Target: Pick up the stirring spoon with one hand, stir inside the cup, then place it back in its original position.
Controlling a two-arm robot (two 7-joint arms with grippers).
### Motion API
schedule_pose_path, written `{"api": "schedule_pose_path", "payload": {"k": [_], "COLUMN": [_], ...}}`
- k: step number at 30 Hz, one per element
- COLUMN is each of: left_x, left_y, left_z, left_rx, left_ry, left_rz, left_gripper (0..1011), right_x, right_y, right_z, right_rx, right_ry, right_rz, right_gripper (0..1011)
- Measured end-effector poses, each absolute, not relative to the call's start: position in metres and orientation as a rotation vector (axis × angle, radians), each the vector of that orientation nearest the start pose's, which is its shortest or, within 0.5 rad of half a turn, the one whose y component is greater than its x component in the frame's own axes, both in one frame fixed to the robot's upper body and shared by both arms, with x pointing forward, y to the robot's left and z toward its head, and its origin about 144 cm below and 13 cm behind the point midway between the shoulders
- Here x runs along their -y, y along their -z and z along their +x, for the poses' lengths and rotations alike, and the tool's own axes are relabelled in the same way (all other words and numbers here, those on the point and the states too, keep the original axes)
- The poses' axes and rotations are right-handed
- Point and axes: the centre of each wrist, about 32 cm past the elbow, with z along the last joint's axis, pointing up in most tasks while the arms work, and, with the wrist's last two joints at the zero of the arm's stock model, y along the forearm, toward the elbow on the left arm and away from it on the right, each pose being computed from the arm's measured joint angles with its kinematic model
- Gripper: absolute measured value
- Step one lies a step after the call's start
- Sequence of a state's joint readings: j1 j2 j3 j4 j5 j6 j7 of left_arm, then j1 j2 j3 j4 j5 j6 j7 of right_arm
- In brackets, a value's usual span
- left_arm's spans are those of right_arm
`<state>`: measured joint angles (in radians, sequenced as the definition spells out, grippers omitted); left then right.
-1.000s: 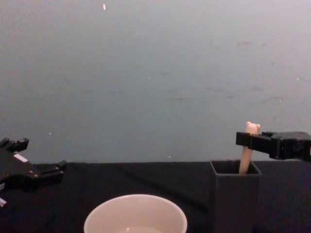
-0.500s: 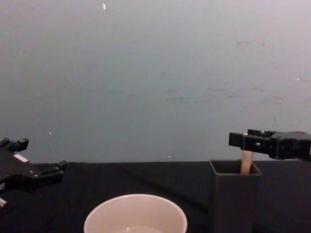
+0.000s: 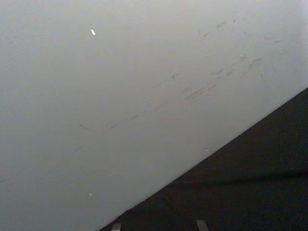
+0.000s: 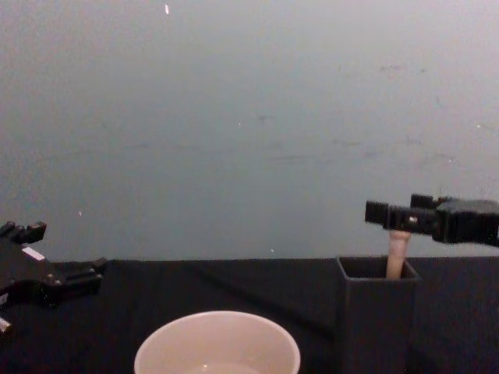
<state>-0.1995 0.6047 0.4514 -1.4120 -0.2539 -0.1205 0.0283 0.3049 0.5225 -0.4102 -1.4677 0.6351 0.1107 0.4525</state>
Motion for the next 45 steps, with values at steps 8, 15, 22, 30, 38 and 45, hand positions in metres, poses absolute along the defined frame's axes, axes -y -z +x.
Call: {"api": "schedule_pose_path", "payload": {"k": [8, 15, 22, 30, 38, 45], "left_x": [-0.310, -0.310, -0.310, -0.310, -0.310, -0.310], "left_y": [-1.140, -1.140, -1.140, -1.140, -1.140, -1.140], "left_z": [0.489, 0.489, 0.489, 0.489, 0.489, 0.489], "left_rx": [0.285, 0.285, 0.285, 0.285, 0.285, 0.285], "left_ry": [-1.248, -1.248, -1.248, -1.248, -1.248, -1.248], "left_rz": [0.304, 0.304, 0.304, 0.304, 0.304, 0.305], "left_gripper": [1001, 1001, 1001, 1001, 1001, 1001], "right_x": [0.273, 0.270, 0.267, 0.262, 0.262, 0.262], "right_y": [-1.203, -1.200, -1.164, -1.132, -1.125, -1.125], "right_z": [0.523, 0.529, 0.529, 0.516, 0.511, 0.511], "right_rx": [0.005, 0.071, 0.155, 0.140, 0.118, 0.120], "right_ry": [0.979, 1.178, 1.337, 1.378, 1.383, 1.383], "right_rz": [0.073, 0.049, -0.140, -0.245, -0.266, -0.266], "right_gripper": [1003, 1003, 1003, 1003, 1003, 1003]}}
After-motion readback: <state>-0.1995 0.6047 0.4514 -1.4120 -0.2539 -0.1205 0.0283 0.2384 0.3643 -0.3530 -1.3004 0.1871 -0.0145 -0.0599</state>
